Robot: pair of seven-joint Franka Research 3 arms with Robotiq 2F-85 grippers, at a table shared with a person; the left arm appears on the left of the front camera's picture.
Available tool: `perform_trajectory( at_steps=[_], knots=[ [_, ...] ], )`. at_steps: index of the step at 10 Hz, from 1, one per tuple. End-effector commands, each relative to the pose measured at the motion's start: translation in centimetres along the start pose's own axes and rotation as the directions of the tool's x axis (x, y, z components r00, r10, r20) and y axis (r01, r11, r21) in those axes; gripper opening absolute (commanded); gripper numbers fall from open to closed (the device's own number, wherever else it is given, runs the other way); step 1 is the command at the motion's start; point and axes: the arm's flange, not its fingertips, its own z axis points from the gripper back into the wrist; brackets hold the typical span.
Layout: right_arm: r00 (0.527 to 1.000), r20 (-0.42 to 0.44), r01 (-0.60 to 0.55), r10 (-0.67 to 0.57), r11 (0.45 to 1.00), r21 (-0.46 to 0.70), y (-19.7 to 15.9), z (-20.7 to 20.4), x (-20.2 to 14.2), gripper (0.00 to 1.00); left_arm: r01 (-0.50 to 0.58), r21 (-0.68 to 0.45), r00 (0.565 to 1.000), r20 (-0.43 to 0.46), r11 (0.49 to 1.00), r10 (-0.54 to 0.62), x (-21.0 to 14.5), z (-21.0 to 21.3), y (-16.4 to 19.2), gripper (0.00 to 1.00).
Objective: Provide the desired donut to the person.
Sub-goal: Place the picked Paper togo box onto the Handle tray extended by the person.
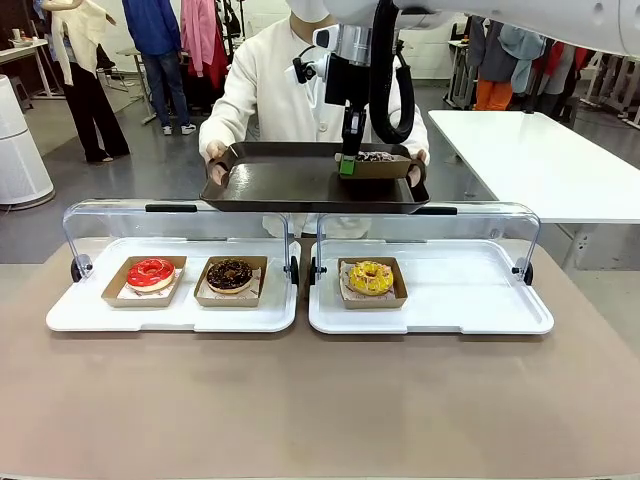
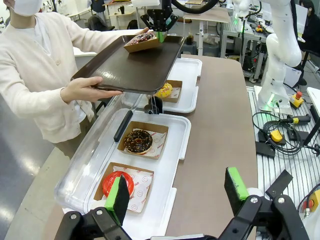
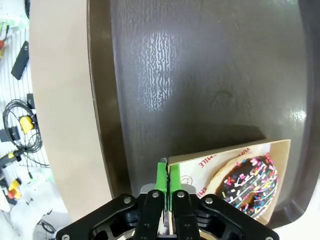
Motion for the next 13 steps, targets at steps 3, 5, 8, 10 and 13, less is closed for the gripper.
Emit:
perform_trajectory(
  at_steps=[3, 5, 8, 10, 13],
  knots=[
    [1.0, 0.01, -0.024, 0.023, 0.999, 0.035, 0.13, 0.22, 0.31, 1.0, 0.009, 0.01, 1.0, 0.007, 1.0, -0.009, 0.05, 0.05, 0.0, 1.0],
    [0.999, 0.009, -0.031, 0.031, 0.999, 0.04, 0.11, 0.26, 0.38, 0.81, 0.009, 0.01, 1.0, 0.007, 1.0, -0.009, 0.05, 0.05, 0.0, 1.0],
    [0.999, 0.012, -0.034, 0.033, 0.998, 0.05, -0.03, 0.31, 0.2, 1.0, 0.009, 0.01, 1.0, 0.007, 1.0, -0.009, 0.05, 0.05, 0.0, 1.0],
    [0.999, 0.012, -0.046, 0.045, 0.997, 0.059, 0.07, 0.3, 0.23, 1.0, 0.009, 0.01, 1.0, 0.007, 1.0, -0.009, 0.05, 0.05, 0.0, 1.0],
    [0.998, -0.007, -0.055, 0.056, 0.996, 0.067, 0.69, 0.31, -0.1, 1.0, 0.009, 0.01, 1.0, 0.007, 1.0, -0.009, 0.05, 0.05, 0.0, 1.0]
  ],
)
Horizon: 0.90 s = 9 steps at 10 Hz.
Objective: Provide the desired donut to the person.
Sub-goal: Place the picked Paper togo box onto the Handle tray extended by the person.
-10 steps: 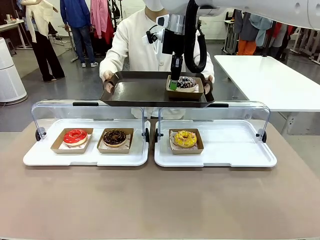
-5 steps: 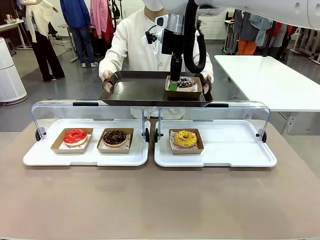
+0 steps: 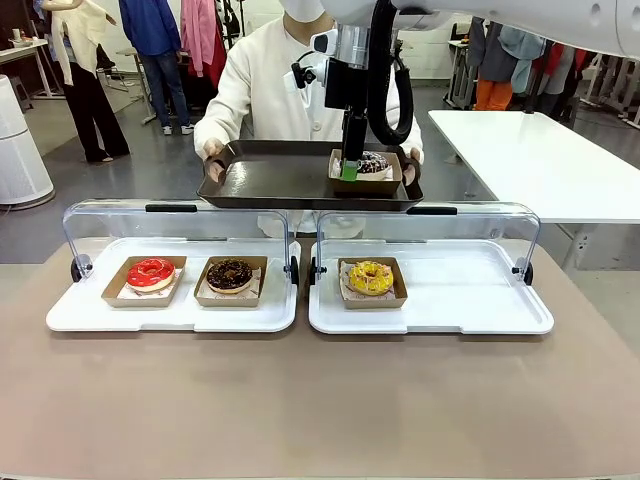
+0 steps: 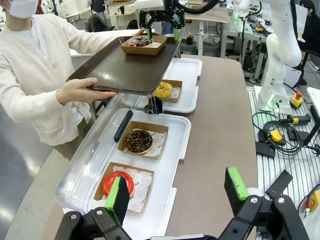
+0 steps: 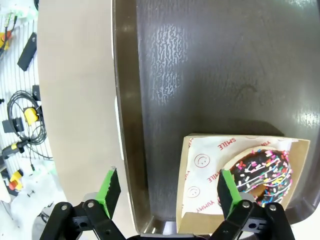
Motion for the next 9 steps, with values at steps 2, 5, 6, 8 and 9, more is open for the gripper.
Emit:
perform_trajectory(
  at_steps=[2, 5, 6, 8, 9],
  knots=[
    [0.993, -0.042, -0.112, 0.113, 0.994, 0.02, 3.9, 1.3, -3.7, 1.0, 0.009, 0.01, 1.0, 0.007, 1.0, -0.009, 0.1, 0.1, 0.0, 1.0],
    [0.997, -0.03, -0.071, 0.069, 0.996, -0.045, 10.7, 2.5, -17.6, 1.0, 0.009, 0.01, 1.0, 0.007, 1.0, -0.009, 0.1, 0.1, 0.0, 1.0],
    [0.998, -0.021, -0.055, 0.054, 0.996, -0.065, 12.7, 2.2, -21.3, 1.0, 0.009, 0.01, 1.0, 0.007, 1.0, -0.009, 0.1, 0.1, 0.0, 1.0],
    [1.0, 0.0, 0.006, -0.006, 0.996, -0.093, 14.1, 0.6, -27.7, 1.0, 0.009, 0.01, 1.0, 0.007, 1.0, -0.009, 0.1, 0.1, 0.0, 1.0],
    [0.999, 0.023, 0.042, -0.04, 0.994, -0.1, 13.9, 0.2, -29.7, 1.0, 0.009, 0.01, 1.0, 0.007, 1.0, -0.009, 0.1, 0.1, 0.0, 1.0]
  ],
)
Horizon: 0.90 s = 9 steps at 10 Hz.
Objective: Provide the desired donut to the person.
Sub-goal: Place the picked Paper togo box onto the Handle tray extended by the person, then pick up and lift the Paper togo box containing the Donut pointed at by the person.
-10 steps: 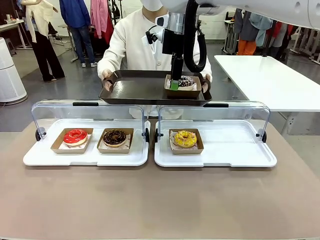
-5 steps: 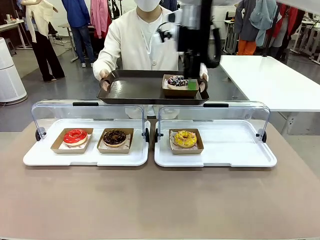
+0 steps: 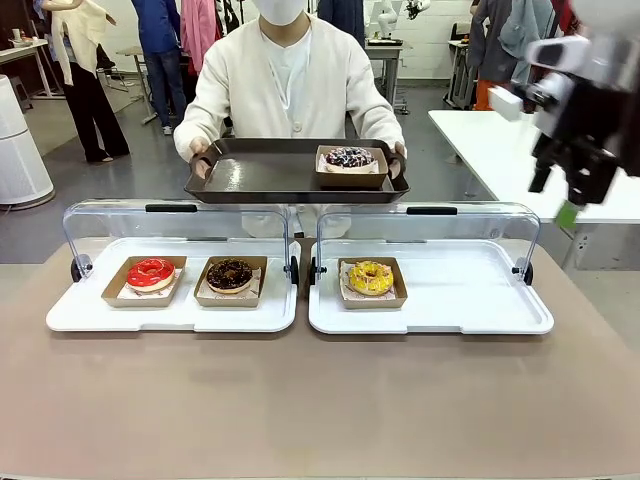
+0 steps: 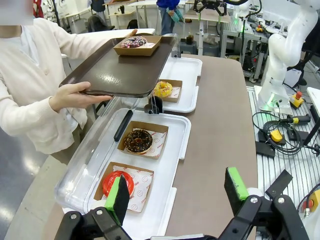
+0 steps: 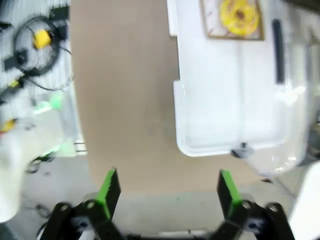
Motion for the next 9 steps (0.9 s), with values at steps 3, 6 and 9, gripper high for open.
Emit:
perform_trajectory(
  at_steps=[3, 6, 9],
  knots=[
    [0.999, 0.044, -0.002, 0.004, 0.999, -0.044, -2.0, -2.4, -2.3, 1.0, 0.01, 0.01, 1.0, 0.008, 1.0, -0.01, 0.1, 0.1, 0.0, 1.0],
    [0.999, 0.03, 0.036, -0.035, 0.999, -0.018, -0.4, -1.8, -2.8, 1.0, 0.01, 0.01, 1.0, 0.008, 1.0, -0.01, 0.1, 0.1, 0.0, 1.0],
    [0.999, 0.03, 0.036, -0.035, 0.999, -0.018, -0.4, -1.8, -2.8, 1.0, 0.01, 0.01, 1.0, 0.008, 1.0, -0.01, 0.1, 0.1, 0.0, 1.0]
  ],
)
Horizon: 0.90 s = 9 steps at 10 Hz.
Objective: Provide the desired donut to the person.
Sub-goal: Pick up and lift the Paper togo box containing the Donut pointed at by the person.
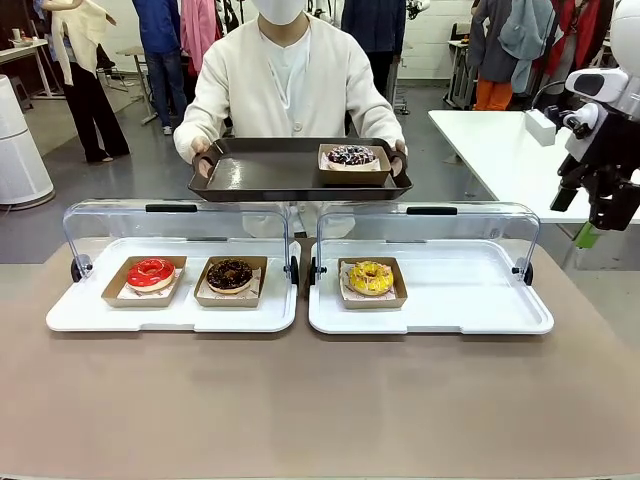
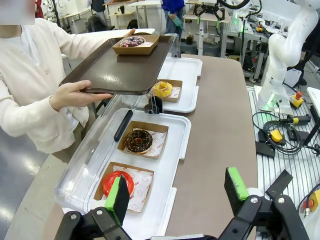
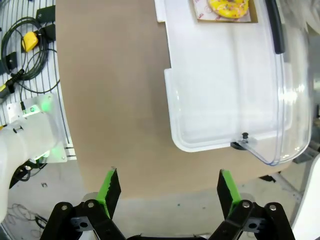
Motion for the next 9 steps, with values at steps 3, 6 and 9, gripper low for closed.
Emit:
perform_trajectory(
  at_steps=[3, 6, 9],
  knots=[
    [1.0, -0.003, 0.004, -0.004, 1.0, 0.007, 0.3, 0.1, 0.2, 1.0, 0.01, 0.01, 1.0, 0.008, 1.0, -0.01, 0.1, 0.1, 0.0, 1.0],
    [1.0, -0.003, 0.004, -0.004, 1.0, 0.007, 0.3, 0.1, 0.2, 1.0, 0.01, 0.01, 1.0, 0.008, 1.0, -0.01, 0.1, 0.1, 0.0, 1.0],
    [0.998, 0.06, -0.031, 0.03, 0.999, 0.008, 0.1, 0.6, -1.6, 1.0, 0.01, 0.01, 1.0, 0.008, 1.0, -0.01, 0.1, 0.1, 0.0, 1.0]
  ],
)
